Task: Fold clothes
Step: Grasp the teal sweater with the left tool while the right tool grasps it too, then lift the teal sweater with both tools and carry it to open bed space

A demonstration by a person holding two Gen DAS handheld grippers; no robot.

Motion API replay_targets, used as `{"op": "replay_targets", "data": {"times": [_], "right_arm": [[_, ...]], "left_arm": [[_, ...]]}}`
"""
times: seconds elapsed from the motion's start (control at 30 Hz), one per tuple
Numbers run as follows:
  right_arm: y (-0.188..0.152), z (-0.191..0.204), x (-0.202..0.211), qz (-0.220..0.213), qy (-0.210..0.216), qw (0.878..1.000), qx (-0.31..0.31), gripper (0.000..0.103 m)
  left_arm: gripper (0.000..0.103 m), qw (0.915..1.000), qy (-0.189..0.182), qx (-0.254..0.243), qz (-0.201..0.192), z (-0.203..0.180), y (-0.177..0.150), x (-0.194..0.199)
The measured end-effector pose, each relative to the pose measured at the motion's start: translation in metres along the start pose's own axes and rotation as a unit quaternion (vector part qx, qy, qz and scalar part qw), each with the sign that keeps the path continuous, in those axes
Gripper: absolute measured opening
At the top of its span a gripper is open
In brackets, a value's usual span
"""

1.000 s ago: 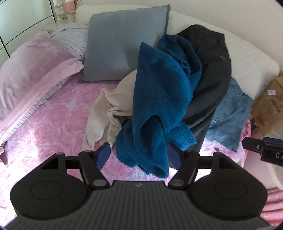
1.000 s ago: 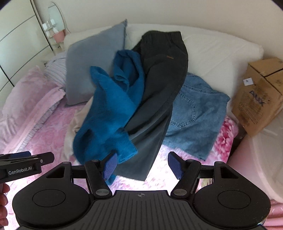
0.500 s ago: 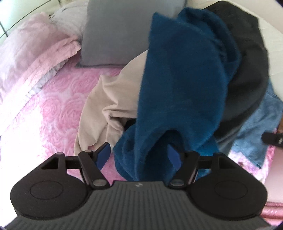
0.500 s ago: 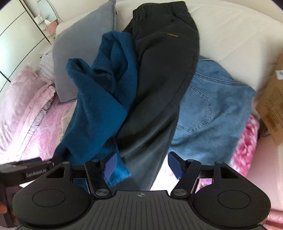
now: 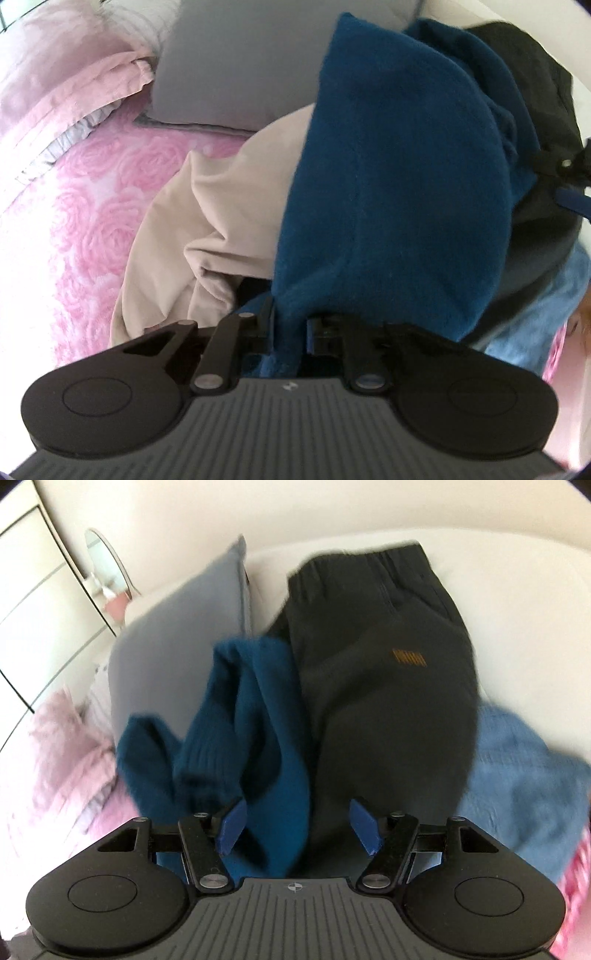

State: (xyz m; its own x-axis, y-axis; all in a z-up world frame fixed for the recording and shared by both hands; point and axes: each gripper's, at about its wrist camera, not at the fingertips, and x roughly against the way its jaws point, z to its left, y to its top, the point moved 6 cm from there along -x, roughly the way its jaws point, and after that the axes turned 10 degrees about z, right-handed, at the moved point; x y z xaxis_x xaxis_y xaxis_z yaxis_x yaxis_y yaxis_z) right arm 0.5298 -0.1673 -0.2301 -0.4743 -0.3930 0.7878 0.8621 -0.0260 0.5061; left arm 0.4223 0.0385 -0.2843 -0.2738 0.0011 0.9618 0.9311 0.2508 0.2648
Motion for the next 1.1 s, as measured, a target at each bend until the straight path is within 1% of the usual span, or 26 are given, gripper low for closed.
{"op": "replay_targets", "data": {"times": [0.03, 0.07, 0.1, 0.13, 0.17, 0.23, 0.37, 0.47, 0.57, 0.63, 0.7, 0.8, 0.83, 0.9, 0.97, 1.0, 1.03, 1.07, 1.1], "right_arm": [[0.005, 0.002, -0.007, -0.005, -0.005, 1.0, 0.006, 0.056], [0.008, 0.003, -0.015, -0.001, -0.01, 1.0, 0.011, 0.055], [0.009, 0.003, -0.024, 0.009, -0.015, 1.0, 0.016, 0.045], [0.01, 0.003, -0.034, 0.018, -0.02, 0.999, 0.021, 0.006], [0.009, 0.004, -0.039, 0.026, -0.018, 0.999, 0.024, 0.008], [0.009, 0.01, -0.03, 0.018, -0.005, 0.999, 0.034, 0.007], [0.008, 0.03, 0.024, -0.012, 0.054, 0.998, 0.028, 0.006], [0.004, 0.061, 0.072, -0.046, 0.106, 0.993, 0.039, 0.006], [0.005, 0.108, 0.122, -0.082, 0.17, 0.979, 0.071, 0.006], [0.002, 0.142, 0.153, -0.095, 0.214, 0.968, 0.091, 0.006], [-0.004, 0.175, 0.183, -0.107, 0.263, 0.953, 0.108, 0.006], [-0.024, 0.227, 0.227, -0.115, 0.335, 0.926, 0.129, 0.006], [-0.033, 0.244, 0.241, -0.115, 0.36, 0.916, 0.136, 0.006], [-0.054, 0.279, 0.266, -0.116, 0.4, 0.896, 0.155, 0.006], [-0.073, 0.311, 0.287, -0.113, 0.428, 0.881, 0.167, 0.006], [-0.084, 0.328, 0.291, -0.101, 0.425, 0.882, 0.177, 0.006], [-0.096, 0.346, 0.292, -0.083, 0.413, 0.886, 0.192, 0.007], [-0.109, 0.363, 0.292, -0.064, 0.4, 0.89, 0.207, 0.01], [-0.124, 0.377, 0.291, -0.047, 0.38, 0.897, 0.221, 0.024]], "left_arm": [[0.011, 1.0, 0.0, 0.0, -0.004, 0.001, 0.002, 0.002], [0.01, 1.0, 0.001, 0.0, -0.007, 0.002, 0.004, 0.004], [0.009, 0.9999, 0.001, 0.0, -0.011, 0.004, 0.006, 0.005], [0.009, 0.9999, -0.001, -0.001, -0.016, 0.005, 0.008, 0.009], [0.008, 0.9997, -0.007, 0.002, -0.022, 0.008, 0.008, 0.015], [0.008, 0.999, -0.018, 0.009, -0.04, 0.014, 0.008, 0.03], [0.007, 0.9948, -0.037, 0.034, -0.088, 0.035, -0.002, 0.079], [0.007, 0.9878, -0.061, 0.069, -0.126, 0.059, -0.022, 0.127], [0.007, 0.9772, -0.074, 0.103, -0.171, 0.088, -0.051, 0.182], [0.007, 0.9687, -0.07, 0.123, -0.204, 0.11, -0.083, 0.224], [0.007, 0.9602, -0.063, 0.149, -0.228, 0.135, -0.122, 0.262], [0.007, 0.9458, -0.045, 0.189, -0.26, 0.172, -0.183, 0.314], [0.007, 0.9386, -0.035, 0.204, -0.276, 0.186, -0.208, 0.334], [0.007, 0.9204, -0.014, 0.241, -0.307, 0.214, -0.256, 0.373], [0.008, 0.9013, 0.006, 0.288, -0.323, 0.243, -0.299, 0.402], [0.01, 0.8904, 0.023, 0.323, -0.32, 0.261, -0.321, 0.409], [0.01, 0.878, 0.04, 0.356, -0.317, 0.279, -0.343, 0.415], [0.012, 0.8654, 0.066, 0.395, -0.301, 0.298, -0.368, 0.418], [0.012, 0.8577, 0.089, 0.422, -0.28, 0.313, -0.39, 0.415]]}}
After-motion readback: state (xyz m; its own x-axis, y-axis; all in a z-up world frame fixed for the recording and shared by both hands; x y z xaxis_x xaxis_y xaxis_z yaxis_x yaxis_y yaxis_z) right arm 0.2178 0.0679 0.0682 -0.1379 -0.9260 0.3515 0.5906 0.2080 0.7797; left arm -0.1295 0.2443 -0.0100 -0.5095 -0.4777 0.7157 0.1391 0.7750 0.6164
